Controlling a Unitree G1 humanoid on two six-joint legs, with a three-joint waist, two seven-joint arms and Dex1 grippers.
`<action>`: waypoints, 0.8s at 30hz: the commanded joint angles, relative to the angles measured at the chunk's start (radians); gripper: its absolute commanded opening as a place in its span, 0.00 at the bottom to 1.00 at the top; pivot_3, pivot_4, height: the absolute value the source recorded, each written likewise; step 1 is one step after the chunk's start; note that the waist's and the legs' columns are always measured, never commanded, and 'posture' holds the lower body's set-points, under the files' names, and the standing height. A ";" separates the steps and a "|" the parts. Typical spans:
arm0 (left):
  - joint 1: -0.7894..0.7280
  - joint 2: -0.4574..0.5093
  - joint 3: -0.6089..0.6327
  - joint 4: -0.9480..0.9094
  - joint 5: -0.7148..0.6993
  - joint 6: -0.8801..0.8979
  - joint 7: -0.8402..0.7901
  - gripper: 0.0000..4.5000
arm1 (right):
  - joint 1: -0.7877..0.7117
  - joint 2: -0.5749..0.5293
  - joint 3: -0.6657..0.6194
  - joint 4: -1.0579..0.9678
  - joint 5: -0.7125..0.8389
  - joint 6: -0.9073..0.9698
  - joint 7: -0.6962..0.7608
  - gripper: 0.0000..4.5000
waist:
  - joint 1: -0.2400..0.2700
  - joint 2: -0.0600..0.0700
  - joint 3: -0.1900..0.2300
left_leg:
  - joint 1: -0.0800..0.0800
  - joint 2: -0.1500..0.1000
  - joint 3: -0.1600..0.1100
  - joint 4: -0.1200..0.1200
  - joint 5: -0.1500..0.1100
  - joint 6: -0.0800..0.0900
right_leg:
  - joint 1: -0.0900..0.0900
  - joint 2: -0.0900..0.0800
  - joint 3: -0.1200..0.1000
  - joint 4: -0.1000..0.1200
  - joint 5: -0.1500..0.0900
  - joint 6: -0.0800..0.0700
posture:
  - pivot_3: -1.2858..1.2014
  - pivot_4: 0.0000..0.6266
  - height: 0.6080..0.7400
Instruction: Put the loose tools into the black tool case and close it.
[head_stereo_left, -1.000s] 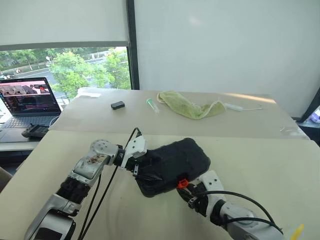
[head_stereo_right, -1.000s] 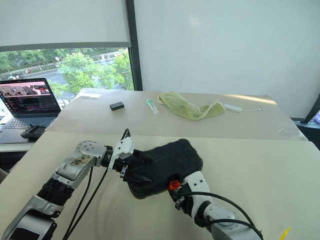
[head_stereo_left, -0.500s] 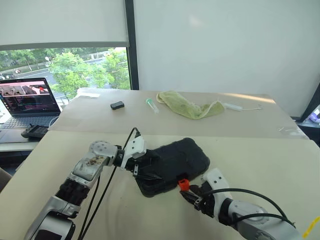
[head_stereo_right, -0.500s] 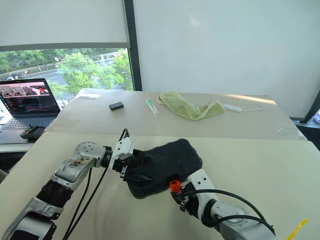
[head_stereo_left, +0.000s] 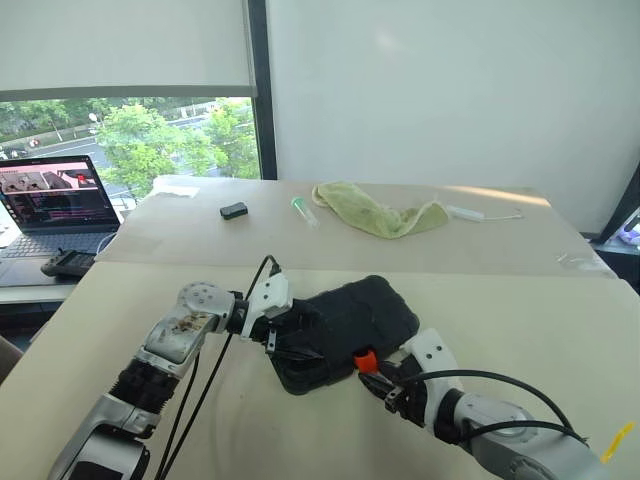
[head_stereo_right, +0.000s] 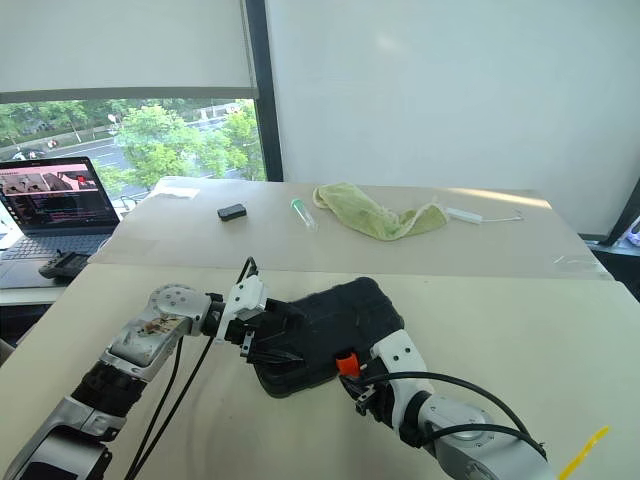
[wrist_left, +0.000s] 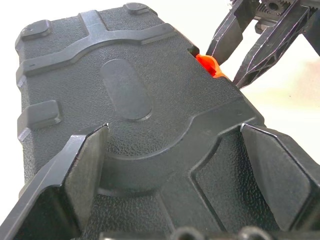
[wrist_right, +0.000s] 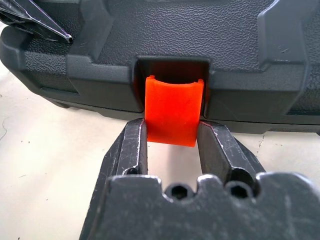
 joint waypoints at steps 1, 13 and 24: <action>0.047 0.009 -0.062 0.015 0.054 0.027 -0.010 1.00 | -0.040 0.003 -0.001 0.003 -0.019 -0.054 -0.003 0.26 | -0.002 0.000 0.000 | 0.000 0.000 0.000 0.000 0.000 0.000 | 0.000 0.000 0.000 0.000 0.000 0.000 | 0.52 0.24 1.00; 0.063 0.012 -0.060 -0.003 0.052 0.042 0.003 1.00 | 0.070 -0.090 -0.140 -0.110 0.061 -0.059 0.094 0.76 | -0.001 0.001 -0.003 | 0.000 0.000 0.000 0.000 -0.001 0.001 | 0.001 -0.001 0.000 -0.001 -0.001 0.001 | 0.52 0.24 1.00; 0.054 0.004 -0.062 0.010 0.061 0.032 0.009 1.00 | 0.045 -0.041 -0.096 -0.004 0.079 -0.059 0.045 0.07 | -0.001 0.001 -0.005 | 0.001 0.000 0.000 -0.001 -0.001 0.002 | 0.001 -0.001 0.000 -0.002 -0.001 0.001 | 0.52 0.24 1.00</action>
